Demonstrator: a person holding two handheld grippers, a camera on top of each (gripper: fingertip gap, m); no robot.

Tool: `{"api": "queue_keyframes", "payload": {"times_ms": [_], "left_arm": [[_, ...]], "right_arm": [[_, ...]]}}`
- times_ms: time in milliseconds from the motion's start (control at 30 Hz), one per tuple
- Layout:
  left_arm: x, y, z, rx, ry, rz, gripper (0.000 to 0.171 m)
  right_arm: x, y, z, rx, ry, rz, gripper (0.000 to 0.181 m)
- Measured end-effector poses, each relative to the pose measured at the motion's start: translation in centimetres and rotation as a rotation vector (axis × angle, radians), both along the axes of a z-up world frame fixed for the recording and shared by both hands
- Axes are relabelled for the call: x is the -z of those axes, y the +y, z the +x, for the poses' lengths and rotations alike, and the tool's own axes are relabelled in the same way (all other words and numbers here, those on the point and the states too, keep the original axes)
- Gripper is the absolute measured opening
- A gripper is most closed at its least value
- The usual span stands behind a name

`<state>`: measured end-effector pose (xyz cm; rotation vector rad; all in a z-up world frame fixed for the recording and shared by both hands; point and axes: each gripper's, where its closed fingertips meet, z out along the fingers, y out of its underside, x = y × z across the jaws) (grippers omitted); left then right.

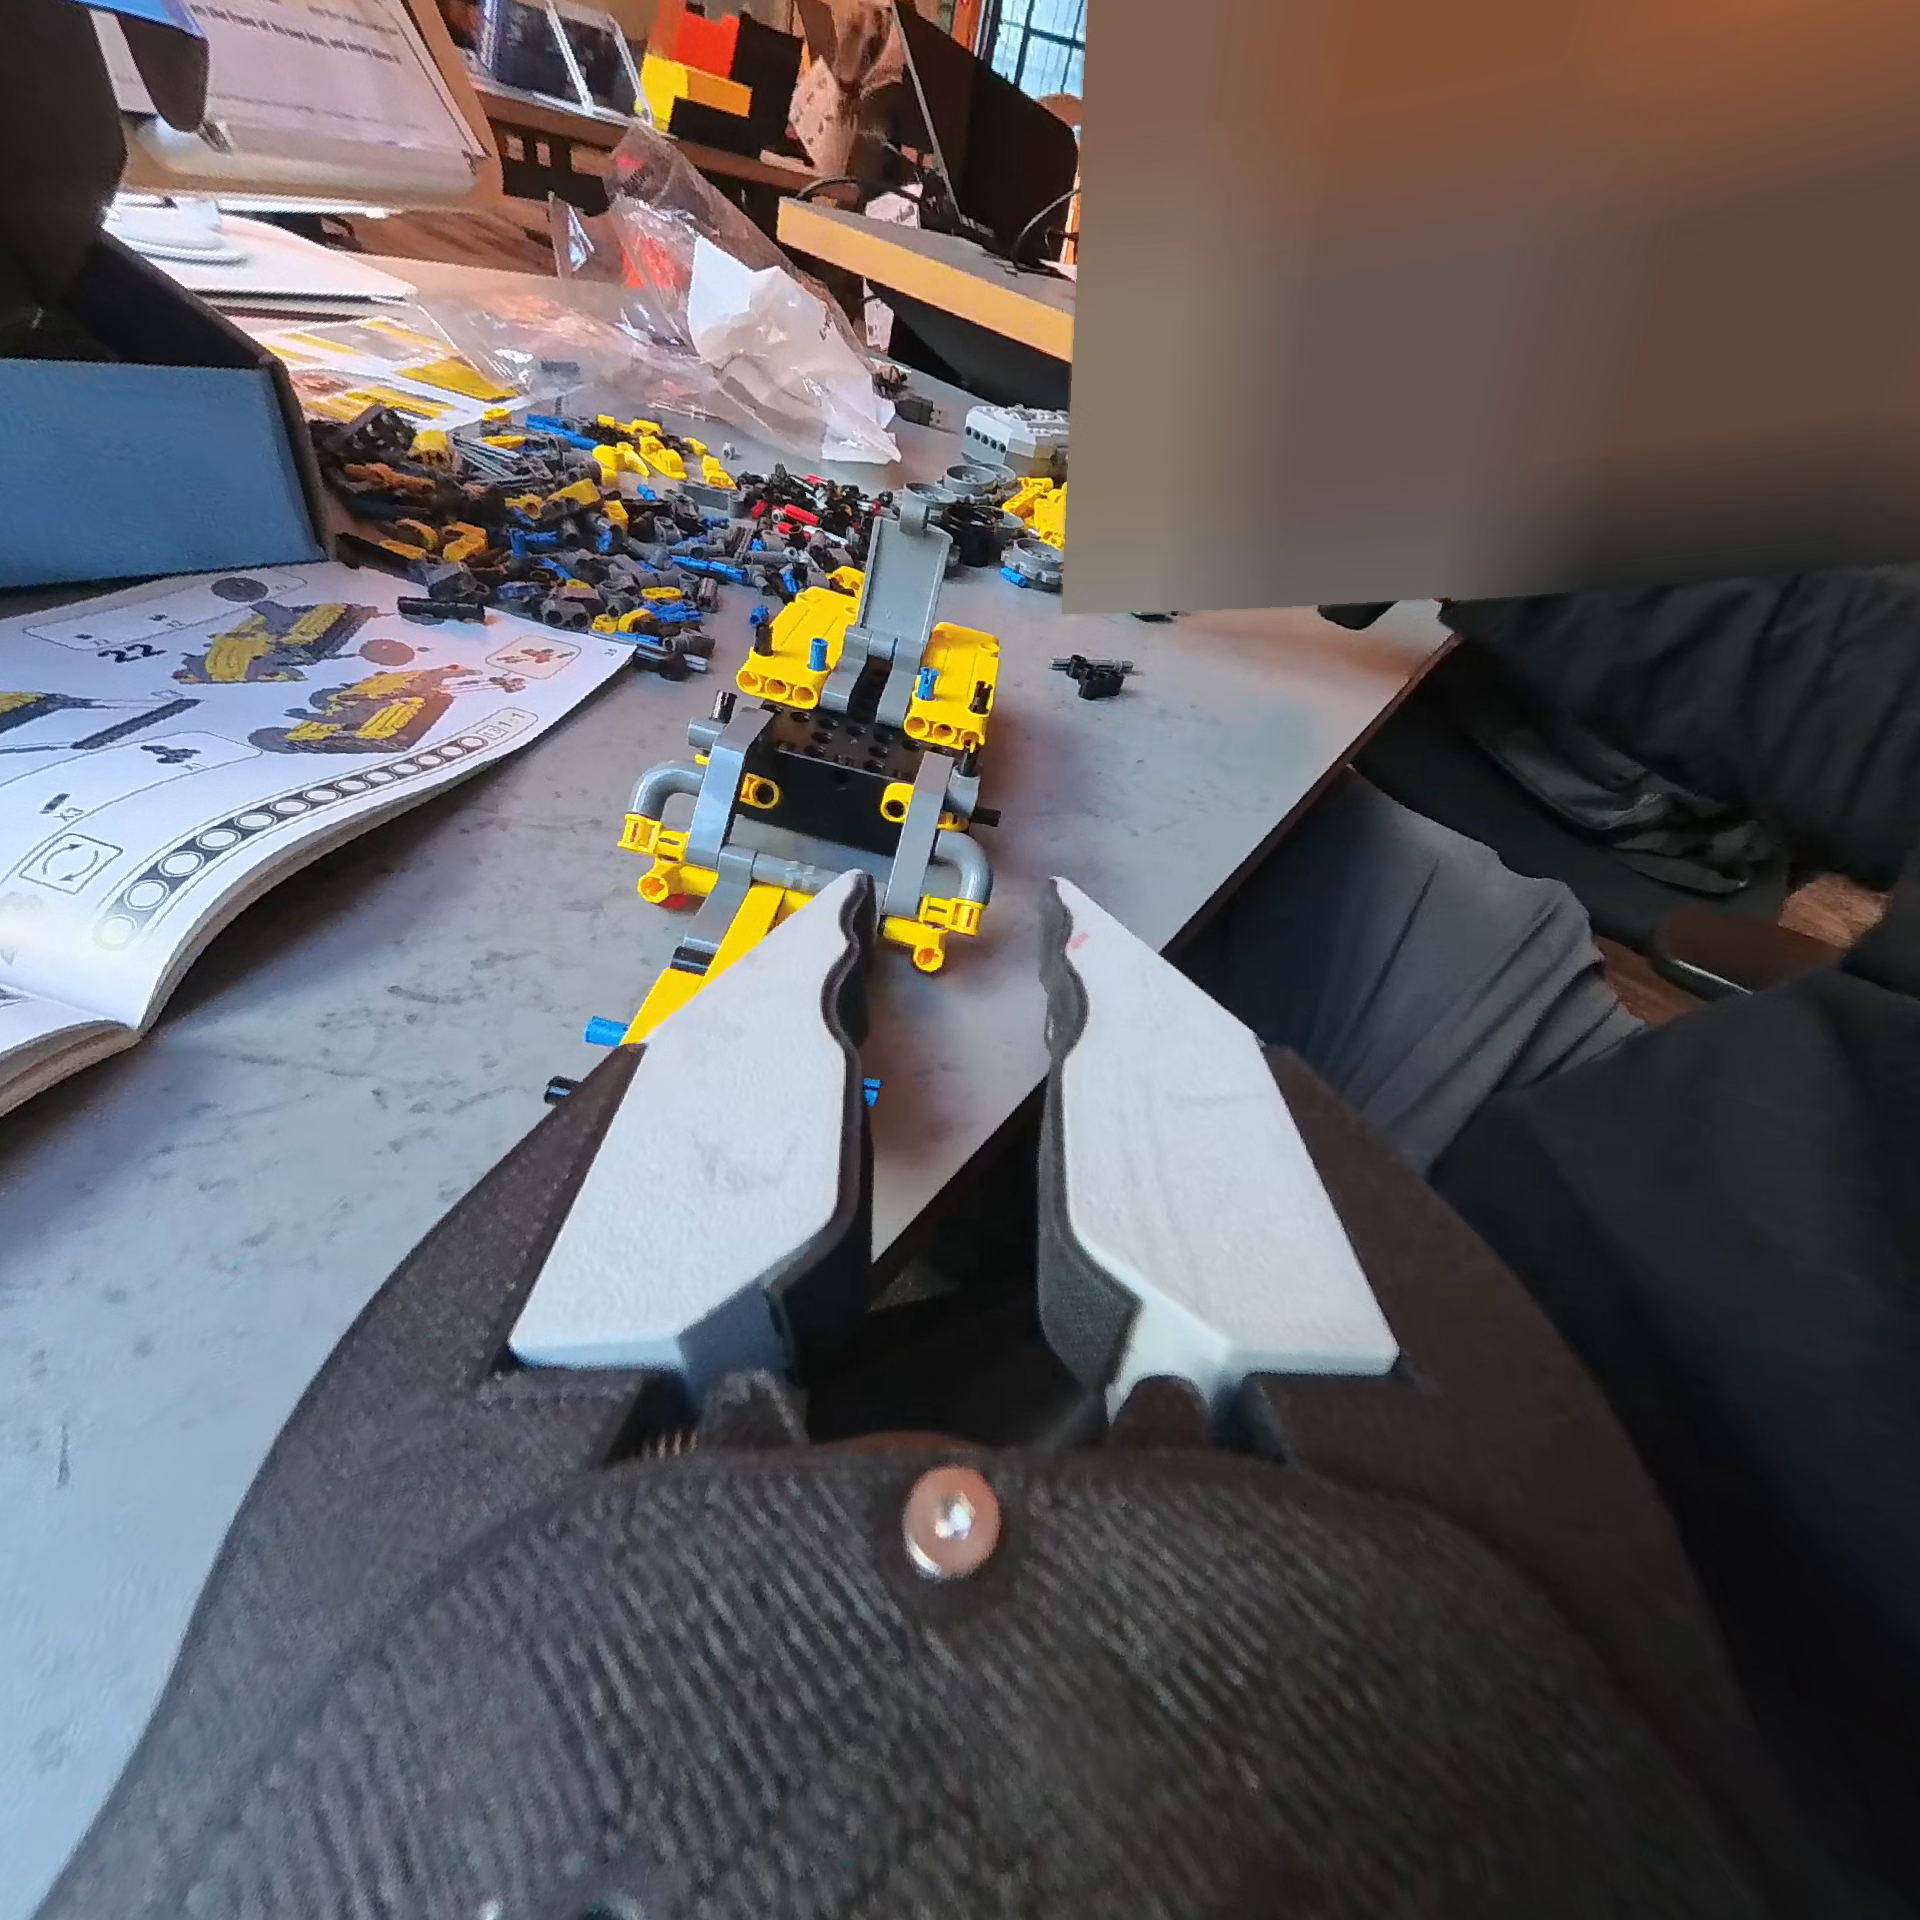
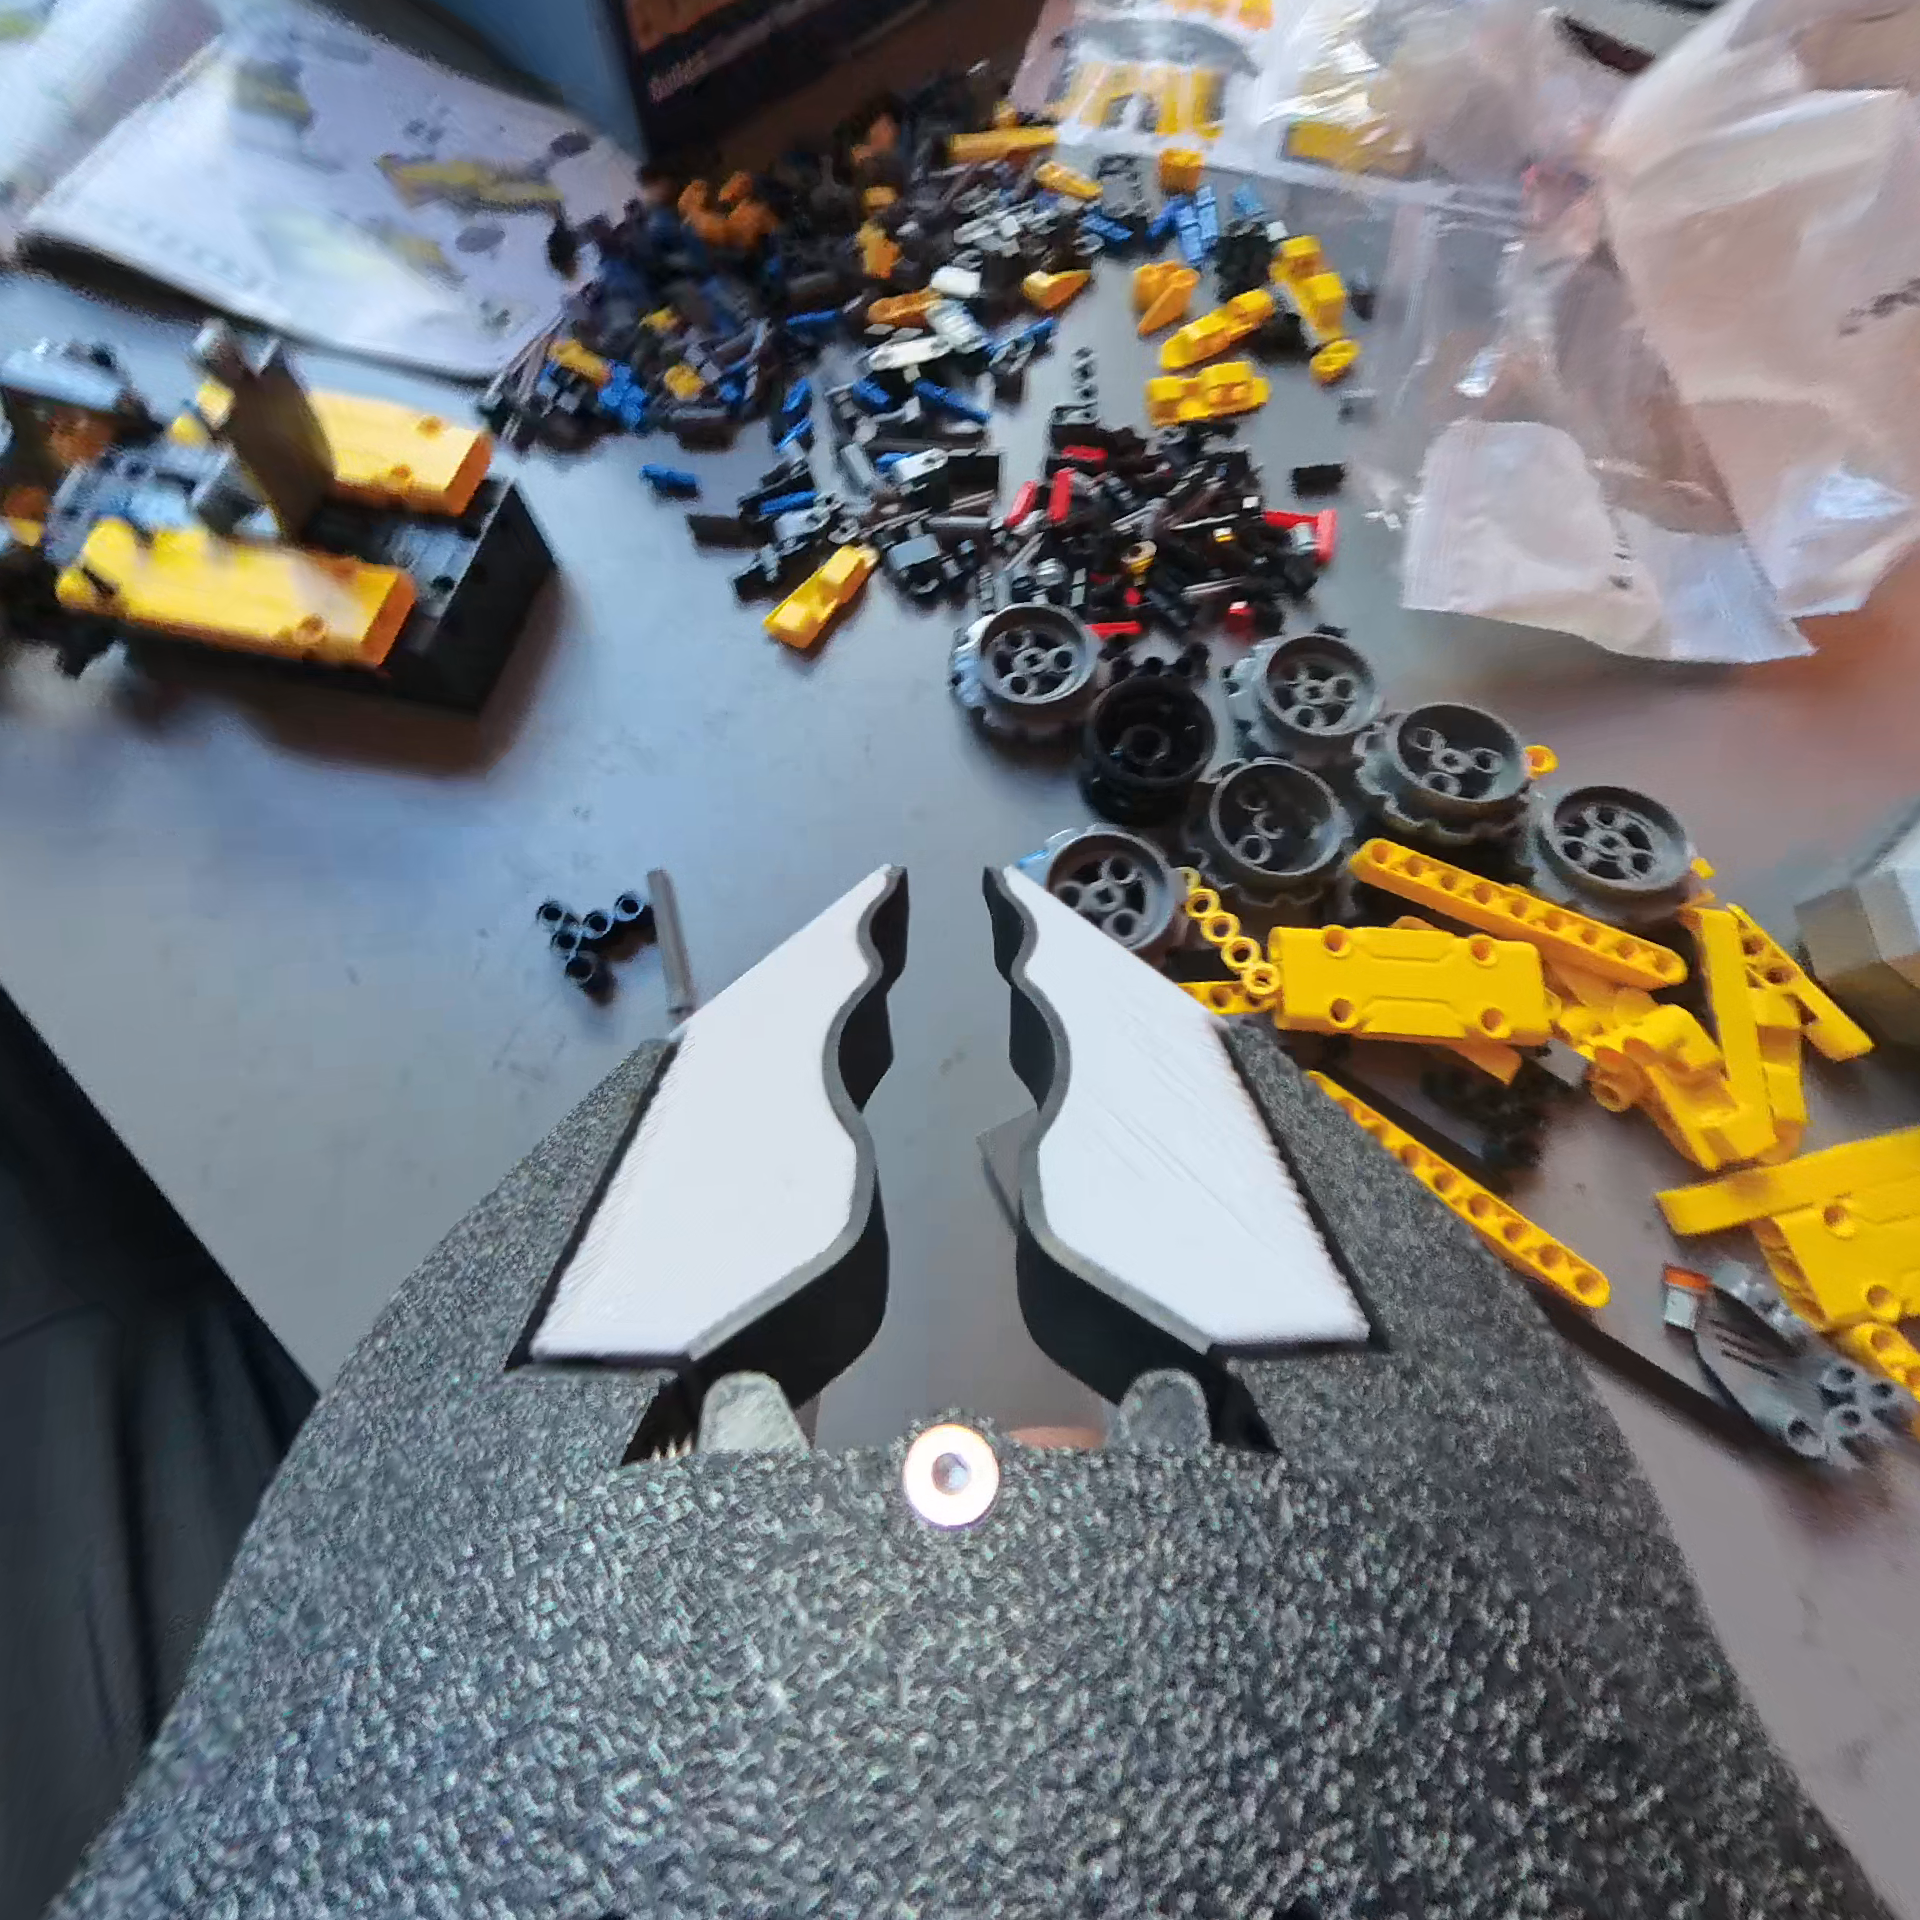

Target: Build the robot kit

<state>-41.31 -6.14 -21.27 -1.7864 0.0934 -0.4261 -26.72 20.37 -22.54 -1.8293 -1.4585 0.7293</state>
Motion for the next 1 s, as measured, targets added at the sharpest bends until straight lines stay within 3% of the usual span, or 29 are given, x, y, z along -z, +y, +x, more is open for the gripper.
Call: {"api": "queue_keyframes", "payload": {"times_ms": [100,200,500,833,1000], "left_arm": [[0.0,-0.1,-0.1,0.000,-0.001,0.000,0.028],[0.0,-0.1,-0.1,0.001,-0.005,-0.001,0.028],[0.0,-0.1,0.0,0.006,-0.005,0.000,0.028],[0.0,-0.1,-0.2,0.001,-0.007,-0.002,0.028],[-0.1,-0.2,-0.6,-0.006,-0.029,-0.002,0.028]], "right_arm": [[-1.4,1.4,-0.1,0.115,0.130,-0.100,0.015],[-2.2,2.3,-0.1,0.161,0.177,-0.073,0.015],[-3.6,-0.1,-8.2,-0.041,0.141,-0.015,0.016],[1.1,-2.2,-17.6,-0.266,-0.115,-0.049,0.018],[3.4,-1.7,-18.5,-0.321,-0.258,-0.001,0.018]]}}
